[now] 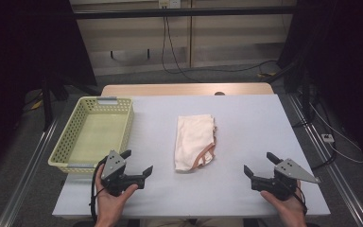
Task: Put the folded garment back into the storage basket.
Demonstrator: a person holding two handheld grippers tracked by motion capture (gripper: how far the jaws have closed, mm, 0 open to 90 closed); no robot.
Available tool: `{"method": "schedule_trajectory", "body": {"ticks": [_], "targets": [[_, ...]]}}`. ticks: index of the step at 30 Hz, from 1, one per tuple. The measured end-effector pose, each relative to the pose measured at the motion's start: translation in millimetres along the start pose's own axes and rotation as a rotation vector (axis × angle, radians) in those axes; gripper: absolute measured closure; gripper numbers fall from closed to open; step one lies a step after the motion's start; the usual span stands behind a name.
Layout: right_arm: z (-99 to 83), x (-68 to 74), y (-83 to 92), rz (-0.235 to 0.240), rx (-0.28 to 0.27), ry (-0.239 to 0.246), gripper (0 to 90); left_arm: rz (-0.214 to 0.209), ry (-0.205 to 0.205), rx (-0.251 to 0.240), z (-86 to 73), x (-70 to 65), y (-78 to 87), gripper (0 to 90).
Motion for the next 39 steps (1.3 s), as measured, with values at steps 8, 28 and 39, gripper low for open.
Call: {"method": "schedule_trajectory", "body": {"ticks": [8, 28, 39], "targets": [[-0.4, 0.4, -2.1, 0.007, 0.009, 0.003, 5.5, 0.021, -0.015, -0.003, 1.2, -0.4, 1.3, 6.8], [-2.4, 0.3, -5.1, 0.026, 0.031, 0.001, 4.7, -0.037, -0.036, 0.059, 6.7, -14.3, -21.2, 6.6], [-2.8, 2.6, -5.3, 0.026, 0.042, 0.009, 4.4, -0.037, -0.033, 0.058, 12.9, -11.4, -30.3, 6.7]]}}
Point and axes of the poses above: each handheld gripper's, and its own axes: y roughly backward along the jaws, z roughly out of its top, x roughly to its left, the point moved 3 cm from there along -y, roughly forward along the jaws
